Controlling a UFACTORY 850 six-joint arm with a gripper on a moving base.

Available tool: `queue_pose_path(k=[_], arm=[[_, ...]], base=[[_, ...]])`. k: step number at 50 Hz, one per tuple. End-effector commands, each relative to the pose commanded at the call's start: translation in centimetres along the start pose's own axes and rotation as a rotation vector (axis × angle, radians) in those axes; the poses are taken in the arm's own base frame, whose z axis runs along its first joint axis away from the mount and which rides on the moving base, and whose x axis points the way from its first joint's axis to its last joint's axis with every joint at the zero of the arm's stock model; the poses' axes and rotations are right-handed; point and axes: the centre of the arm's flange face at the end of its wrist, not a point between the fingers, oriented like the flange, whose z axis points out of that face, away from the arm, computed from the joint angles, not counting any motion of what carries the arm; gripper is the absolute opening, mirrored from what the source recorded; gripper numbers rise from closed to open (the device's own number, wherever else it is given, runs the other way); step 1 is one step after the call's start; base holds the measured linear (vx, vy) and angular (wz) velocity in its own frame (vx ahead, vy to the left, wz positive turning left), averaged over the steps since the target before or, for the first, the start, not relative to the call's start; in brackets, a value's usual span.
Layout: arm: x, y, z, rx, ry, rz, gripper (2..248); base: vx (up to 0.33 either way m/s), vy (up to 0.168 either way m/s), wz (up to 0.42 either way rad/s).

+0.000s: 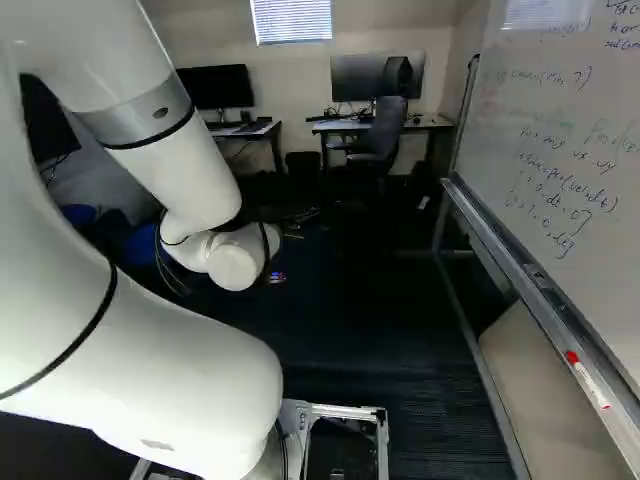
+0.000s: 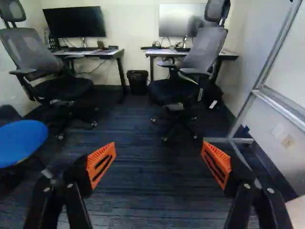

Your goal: Open the door and move inside

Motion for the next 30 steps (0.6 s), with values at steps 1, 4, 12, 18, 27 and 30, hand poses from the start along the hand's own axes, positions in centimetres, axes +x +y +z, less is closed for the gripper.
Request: queue_pose_path(k=[1, 4, 12, 18, 27, 30], arm=[[-0.1, 0.0, -0.1, -0.002, -0.003, 0.001, 247], [-0.4, 0.1, -0.4, -0.007, -0.011, 0.004, 247], [-1.1, 0.4, -1.1, -0.018, -0.027, 0.009, 247], [-1.4, 0.5, -1.4, -0.024, -0.035, 0.012, 247], [-1.7, 0.6, -1.7, -0.028, -0.042, 0.015, 247], [-1.7, 0.6, -1.7, -0.029, -0.042, 0.015, 247]], base=[[0.000, 0.000, 0.000], [0.000, 0.000, 0.000], [0.000, 0.000, 0.000], [0.000, 0.000, 0.000], [0.000, 0.000, 0.000], [0.000, 0.000, 0.000]])
